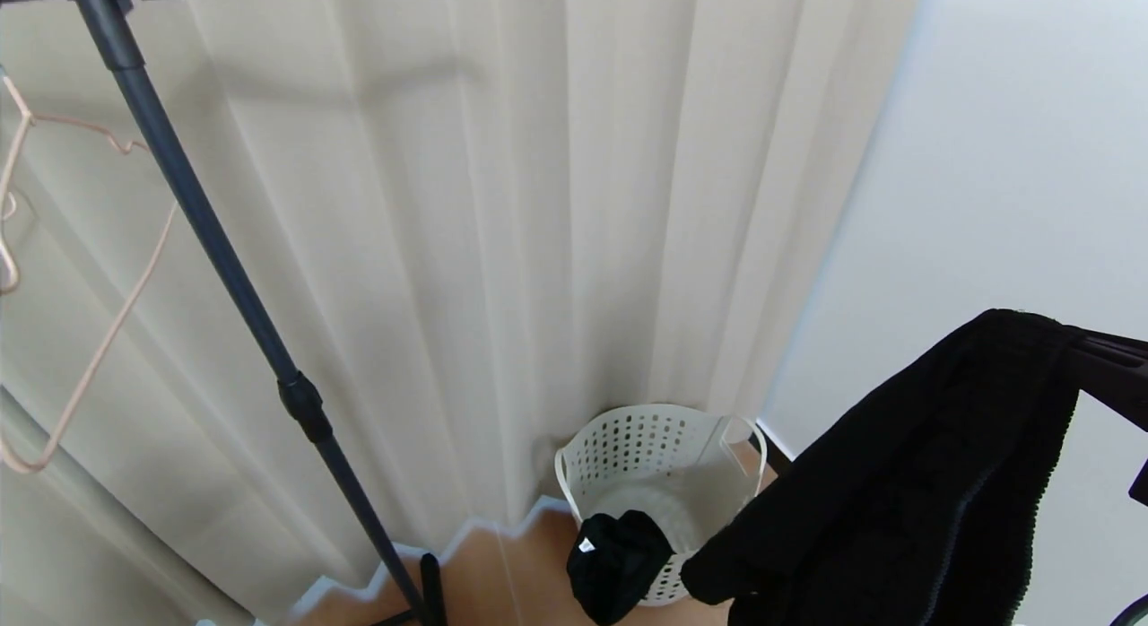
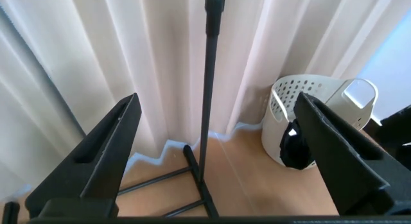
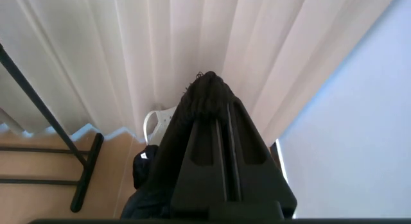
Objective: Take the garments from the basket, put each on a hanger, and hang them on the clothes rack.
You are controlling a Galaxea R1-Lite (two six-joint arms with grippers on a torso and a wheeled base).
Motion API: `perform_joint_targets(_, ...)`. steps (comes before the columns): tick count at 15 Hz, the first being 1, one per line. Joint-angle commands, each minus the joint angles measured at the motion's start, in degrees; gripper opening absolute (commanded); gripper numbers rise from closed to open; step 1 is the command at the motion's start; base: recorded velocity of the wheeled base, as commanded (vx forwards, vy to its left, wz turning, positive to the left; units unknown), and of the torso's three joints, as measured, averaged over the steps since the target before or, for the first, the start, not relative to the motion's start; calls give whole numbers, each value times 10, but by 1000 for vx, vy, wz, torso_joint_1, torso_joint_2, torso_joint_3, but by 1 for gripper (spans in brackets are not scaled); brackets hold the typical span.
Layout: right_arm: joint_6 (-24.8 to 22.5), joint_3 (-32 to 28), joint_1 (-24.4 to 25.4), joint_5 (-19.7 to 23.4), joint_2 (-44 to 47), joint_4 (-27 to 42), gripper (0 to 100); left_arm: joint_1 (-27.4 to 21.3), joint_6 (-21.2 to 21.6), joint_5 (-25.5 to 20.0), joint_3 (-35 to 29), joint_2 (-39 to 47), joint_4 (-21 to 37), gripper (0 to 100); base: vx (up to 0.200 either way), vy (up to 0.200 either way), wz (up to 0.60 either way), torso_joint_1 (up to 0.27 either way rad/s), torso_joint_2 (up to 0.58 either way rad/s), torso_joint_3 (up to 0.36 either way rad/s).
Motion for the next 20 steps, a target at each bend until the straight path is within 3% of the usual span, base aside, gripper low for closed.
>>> perform_joint_targets(1,0,1,0,0,3,0,0,0,1,-1,0,1,0,100,0,0,0,134,-437,-149)
perform_joint_targets(20,-1,6,0,1,1,0,0,0,2,0,0,1,0,100,0,0,0,212,-525,-303)
